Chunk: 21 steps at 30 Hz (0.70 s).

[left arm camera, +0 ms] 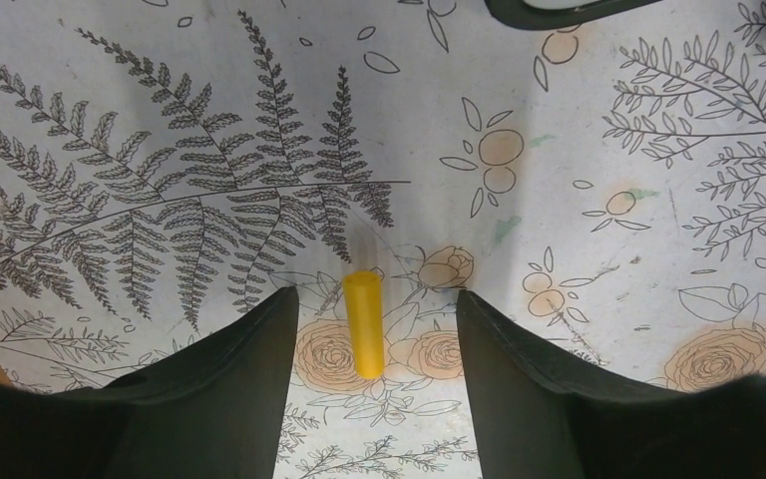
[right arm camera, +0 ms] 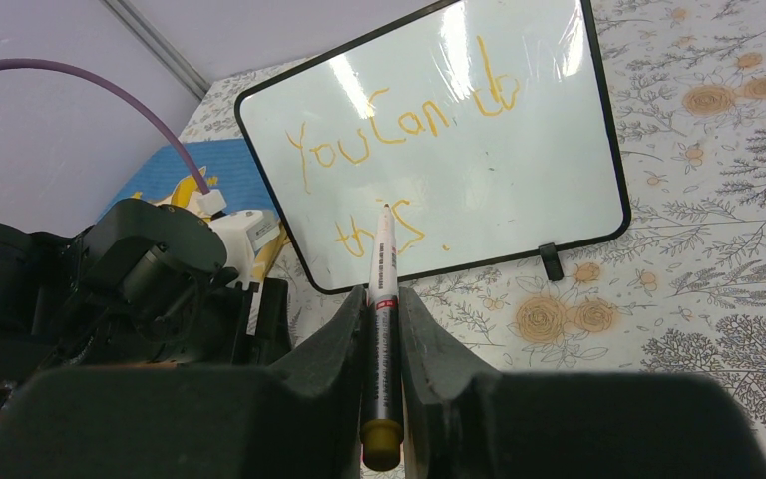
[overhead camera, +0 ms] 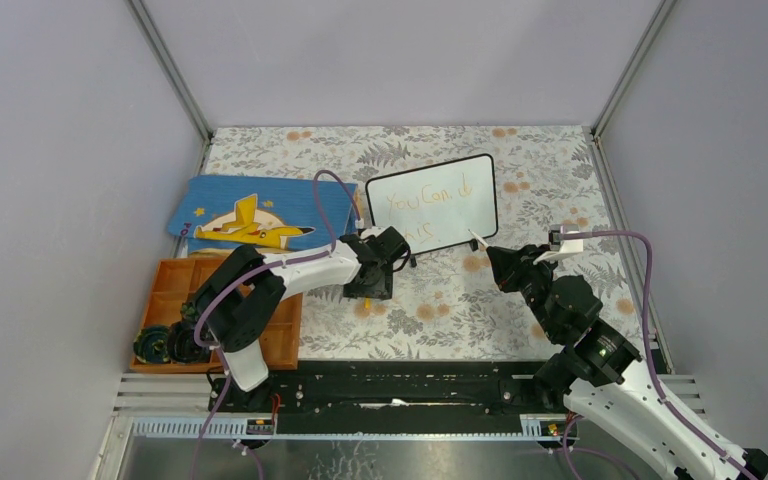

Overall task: Write a sentence on the whiteboard
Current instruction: Close the whiteboard marker at the center of the board.

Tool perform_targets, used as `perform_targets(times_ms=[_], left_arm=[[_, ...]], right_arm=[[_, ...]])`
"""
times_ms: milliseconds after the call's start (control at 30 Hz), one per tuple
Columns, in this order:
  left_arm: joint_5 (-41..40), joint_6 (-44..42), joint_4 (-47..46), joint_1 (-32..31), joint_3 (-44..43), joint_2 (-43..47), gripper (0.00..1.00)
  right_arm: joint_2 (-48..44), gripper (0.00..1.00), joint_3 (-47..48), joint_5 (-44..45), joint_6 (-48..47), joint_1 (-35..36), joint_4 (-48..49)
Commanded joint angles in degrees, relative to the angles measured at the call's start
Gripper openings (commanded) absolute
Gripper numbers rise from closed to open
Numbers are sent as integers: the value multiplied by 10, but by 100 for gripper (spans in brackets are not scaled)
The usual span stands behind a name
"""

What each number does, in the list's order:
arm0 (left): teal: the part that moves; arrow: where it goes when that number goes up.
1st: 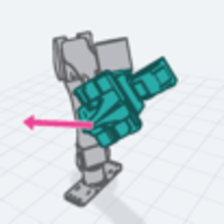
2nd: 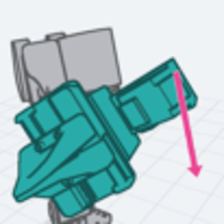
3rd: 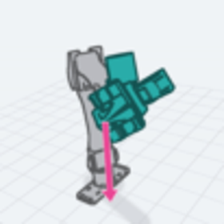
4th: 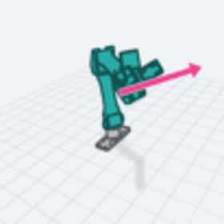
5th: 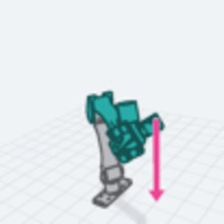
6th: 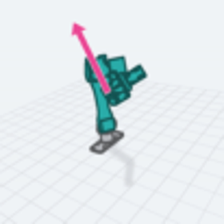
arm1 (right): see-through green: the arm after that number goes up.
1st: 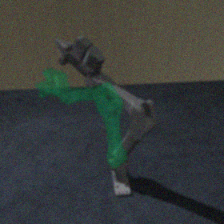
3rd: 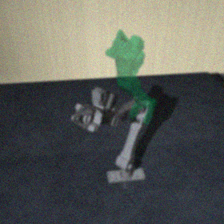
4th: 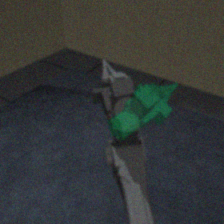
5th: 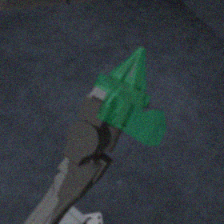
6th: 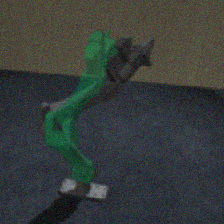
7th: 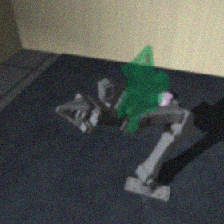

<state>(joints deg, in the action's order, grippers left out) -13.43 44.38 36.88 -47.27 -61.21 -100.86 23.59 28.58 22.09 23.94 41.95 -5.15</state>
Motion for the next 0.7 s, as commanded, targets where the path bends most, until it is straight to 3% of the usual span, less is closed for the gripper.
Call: perform_targets(times_ms=[0,667], left_arm=[[6,4,-13,3,14,-2,65],[26,3,-38,23,57,6,58]], right_arm=[[-1,0,3,18,-6,3,11],[14,0,9,13,2,3,15]])
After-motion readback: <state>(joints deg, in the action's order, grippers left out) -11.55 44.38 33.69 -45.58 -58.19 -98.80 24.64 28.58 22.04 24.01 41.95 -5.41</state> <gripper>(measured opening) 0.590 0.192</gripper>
